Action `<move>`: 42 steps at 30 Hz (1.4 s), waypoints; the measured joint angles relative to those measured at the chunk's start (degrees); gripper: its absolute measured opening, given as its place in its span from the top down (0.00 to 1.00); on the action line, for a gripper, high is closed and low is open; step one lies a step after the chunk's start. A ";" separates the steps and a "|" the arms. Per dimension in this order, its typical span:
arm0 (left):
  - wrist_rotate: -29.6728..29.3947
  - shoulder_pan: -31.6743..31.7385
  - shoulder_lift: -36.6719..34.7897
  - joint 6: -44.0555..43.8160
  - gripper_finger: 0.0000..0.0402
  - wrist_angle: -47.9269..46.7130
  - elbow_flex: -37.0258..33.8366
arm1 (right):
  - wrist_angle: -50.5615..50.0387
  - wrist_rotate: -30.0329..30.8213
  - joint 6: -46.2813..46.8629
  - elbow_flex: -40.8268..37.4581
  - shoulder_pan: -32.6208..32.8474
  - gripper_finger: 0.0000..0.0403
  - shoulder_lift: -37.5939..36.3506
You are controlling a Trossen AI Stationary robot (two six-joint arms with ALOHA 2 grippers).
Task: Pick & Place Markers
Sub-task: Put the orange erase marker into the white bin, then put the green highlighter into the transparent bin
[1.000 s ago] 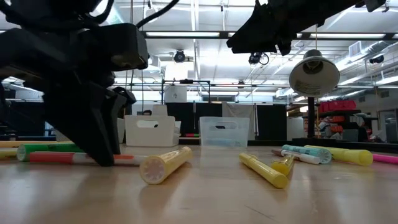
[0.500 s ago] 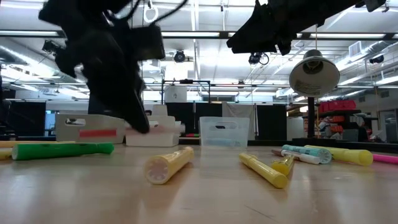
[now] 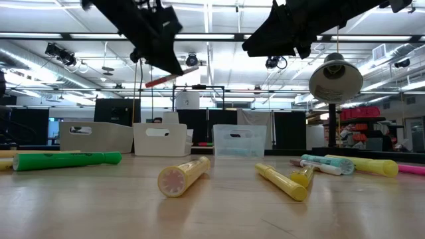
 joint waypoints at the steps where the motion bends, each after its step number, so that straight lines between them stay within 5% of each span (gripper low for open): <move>1: 0.07 3.02 -0.13 1.03 0.92 0.96 0.00 | 0.00 -0.01 0.00 0.00 -0.05 0.64 0.00; 9: 10.14 23.90 5.61 1.85 0.91 8.03 0.02 | 0.07 -0.01 -0.42 0.00 -0.20 0.64 0.00; 15: 14.70 31.33 15.20 -0.15 0.91 9.35 0.02 | 0.07 -0.02 -0.44 0.00 -0.24 0.64 0.00; 23: 18.82 36.44 25.62 -2.60 0.89 12.70 0.02 | 0.07 -0.02 -0.44 0.00 -0.24 0.64 0.00; 33: 19.46 37.38 26.84 -3.25 0.87 12.61 0.15 | 0.39 -0.09 -0.43 0.00 -0.97 0.64 0.00; 42: 20.73 37.38 27.06 -3.47 0.67 11.93 0.00 | 0.42 -0.22 -0.32 0.00 -1.01 0.64 0.00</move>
